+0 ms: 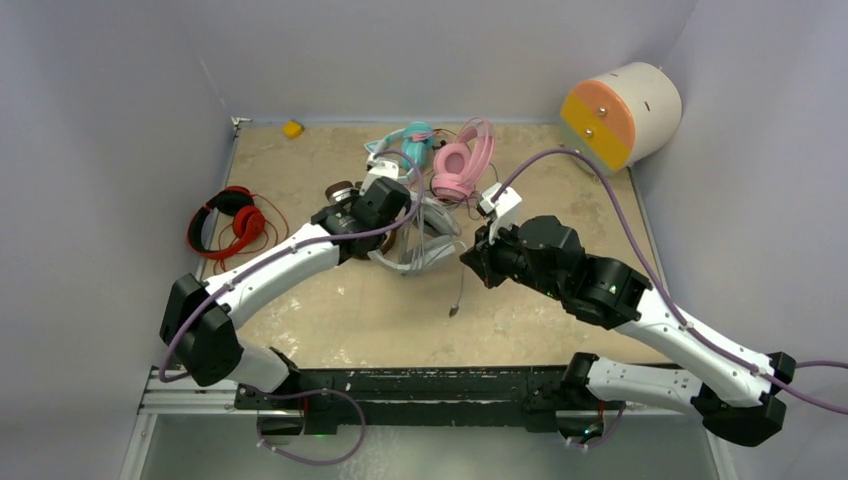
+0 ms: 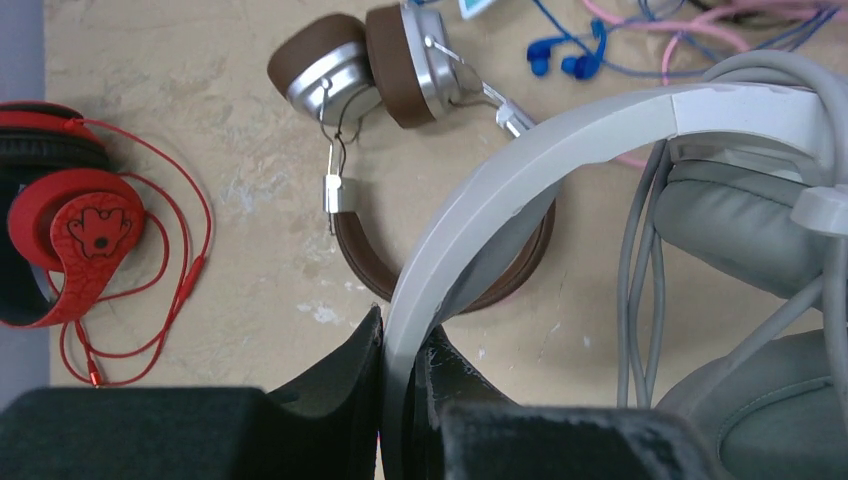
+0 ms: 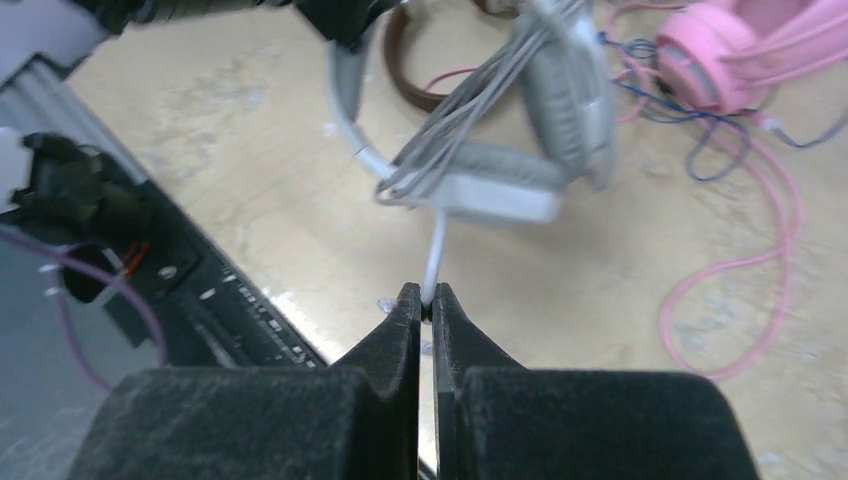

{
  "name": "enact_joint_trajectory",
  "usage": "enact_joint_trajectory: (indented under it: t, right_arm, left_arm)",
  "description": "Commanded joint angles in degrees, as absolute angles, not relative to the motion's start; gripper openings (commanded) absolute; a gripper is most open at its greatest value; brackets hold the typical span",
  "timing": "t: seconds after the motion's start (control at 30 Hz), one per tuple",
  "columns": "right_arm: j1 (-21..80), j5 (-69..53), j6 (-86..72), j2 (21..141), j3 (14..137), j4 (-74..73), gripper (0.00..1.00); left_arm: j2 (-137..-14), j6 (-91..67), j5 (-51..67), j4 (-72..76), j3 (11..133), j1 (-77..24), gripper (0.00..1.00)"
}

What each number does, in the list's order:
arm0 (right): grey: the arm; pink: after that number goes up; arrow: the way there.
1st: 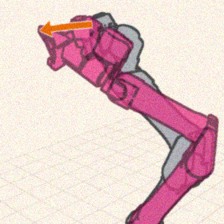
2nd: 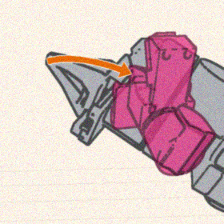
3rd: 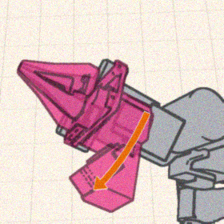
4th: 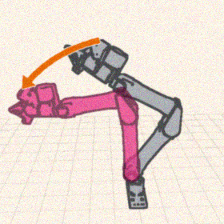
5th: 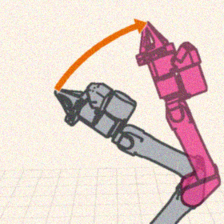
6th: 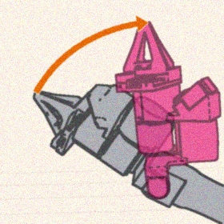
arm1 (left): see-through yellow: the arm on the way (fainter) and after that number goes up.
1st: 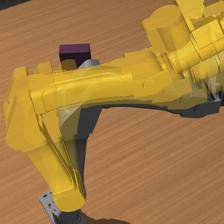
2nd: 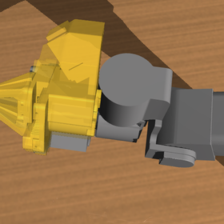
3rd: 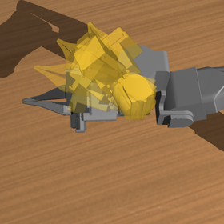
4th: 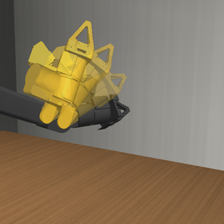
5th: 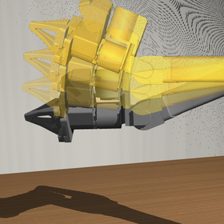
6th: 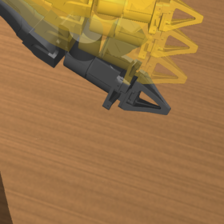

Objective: Wrap the headphones
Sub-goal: Wrap the headphones cable around the headphones.

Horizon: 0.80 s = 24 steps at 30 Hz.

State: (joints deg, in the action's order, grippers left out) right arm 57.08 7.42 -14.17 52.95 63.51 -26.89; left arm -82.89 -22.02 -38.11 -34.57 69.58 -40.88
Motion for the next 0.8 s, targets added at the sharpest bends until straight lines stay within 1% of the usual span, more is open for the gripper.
enact_joint_trajectory:
  t: [0.0, 0.17, 0.37, 0.57, 0.77]
  right_arm:
    - [57.2, 19.7, -10.7, 54.6, 70.5, -31.6, 0.00]
    - [57.2, 19.7, -6.9, 56.4, 74.5, -32.4, 0.00]
    - [57.1, 19.4, -0.7, 56.4, 73.7, -32.5, 0.00]
    - [57.1, 26.6, 3.1, 57.2, 72.2, -34.1, 0.00]
    - [56.9, 28.9, 5.2, 60.1, 72.2, -34.2, 0.00]
  left_arm:
    - [-79.6, -18.9, -43.9, -31.8, 67.3, -43.6, 0.00]
    - [-78.0, -14.3, -43.0, -30.3, 64.3, -49.2, 0.00]
    - [-77.3, -8.1, -37.8, -29.7, 62.6, -54.5, 0.00]
    - [-76.0, -4.8, -36.4, -31.7, 63.2, -56.4, 0.00]
    - [-72.6, -1.1, -31.0, -33.6, 64.3, -56.9, 0.00]
